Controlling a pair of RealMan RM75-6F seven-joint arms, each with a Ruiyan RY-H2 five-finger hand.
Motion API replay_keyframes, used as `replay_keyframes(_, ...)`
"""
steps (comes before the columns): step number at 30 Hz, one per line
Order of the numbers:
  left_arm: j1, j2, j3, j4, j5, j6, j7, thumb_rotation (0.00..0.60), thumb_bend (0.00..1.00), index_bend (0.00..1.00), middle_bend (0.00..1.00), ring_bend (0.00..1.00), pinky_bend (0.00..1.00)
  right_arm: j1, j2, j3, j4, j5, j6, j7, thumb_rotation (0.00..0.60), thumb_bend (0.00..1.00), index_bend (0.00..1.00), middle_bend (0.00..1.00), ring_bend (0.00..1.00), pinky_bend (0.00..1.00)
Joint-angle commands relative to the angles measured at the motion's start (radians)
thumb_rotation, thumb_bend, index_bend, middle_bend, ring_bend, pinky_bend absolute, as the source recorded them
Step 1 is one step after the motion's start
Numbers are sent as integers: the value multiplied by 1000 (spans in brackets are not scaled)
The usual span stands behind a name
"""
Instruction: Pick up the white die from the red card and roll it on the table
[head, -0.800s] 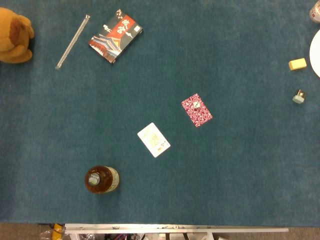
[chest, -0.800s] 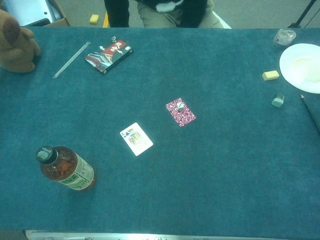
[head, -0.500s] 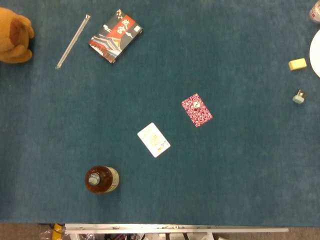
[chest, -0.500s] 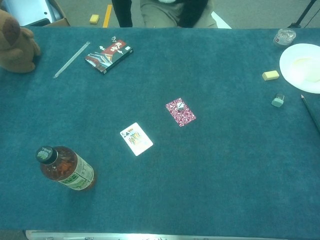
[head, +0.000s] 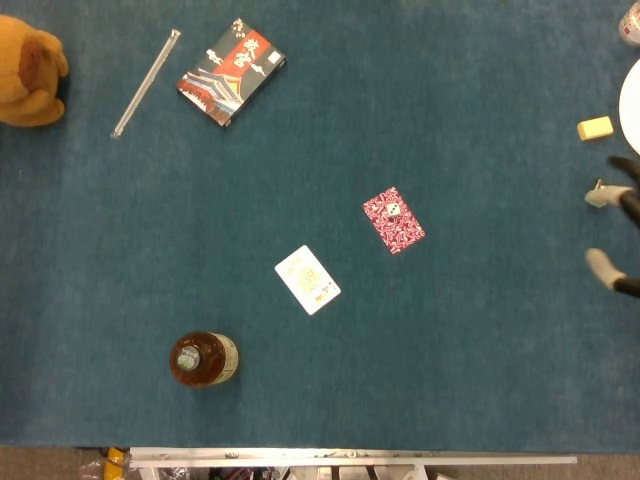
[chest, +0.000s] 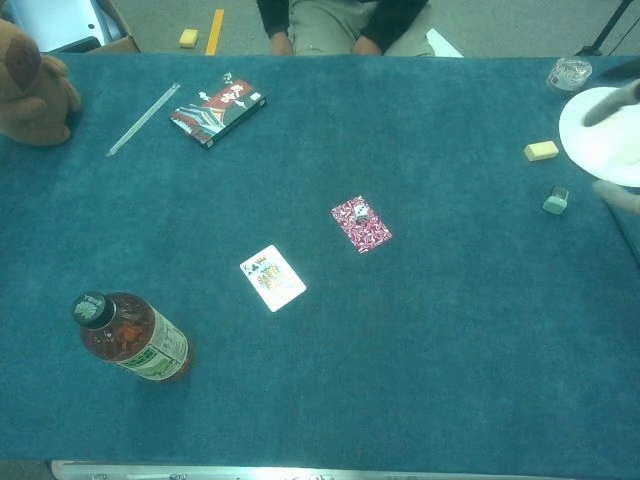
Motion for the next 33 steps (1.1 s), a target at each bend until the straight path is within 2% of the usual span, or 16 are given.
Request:
replay_keyframes(1,2,-2,2,0,2,1,0,600,267,279,212,129,94,72,-41,33,-27,27,-83,-38,600,207,360,176,0,0)
replay_keyframes(9,12,-3,9,7,4,12,-8,600,267,279,212,129,93,207,-189,105,-9,226,-231,-139,600,214,407,177,0,0)
replay_keyframes(18,17,-3,10,11,10,21,-16,600,267,279,212,130,94,337,-315,146,77,438,-311,-287,600,218,440,179,0,0)
replay_keyframes(29,20,-6,11,15,9,22,-22,600,267,279,212,129,94,490,-482,155,274,655,-349,-442,600,220,440,180,0,0)
replay_keyframes(33,22,-6,10,18,5,24,-26,600,267,279,212,129,94,532,-531,157,329,716,-351,-474,600,249,441,180,0,0)
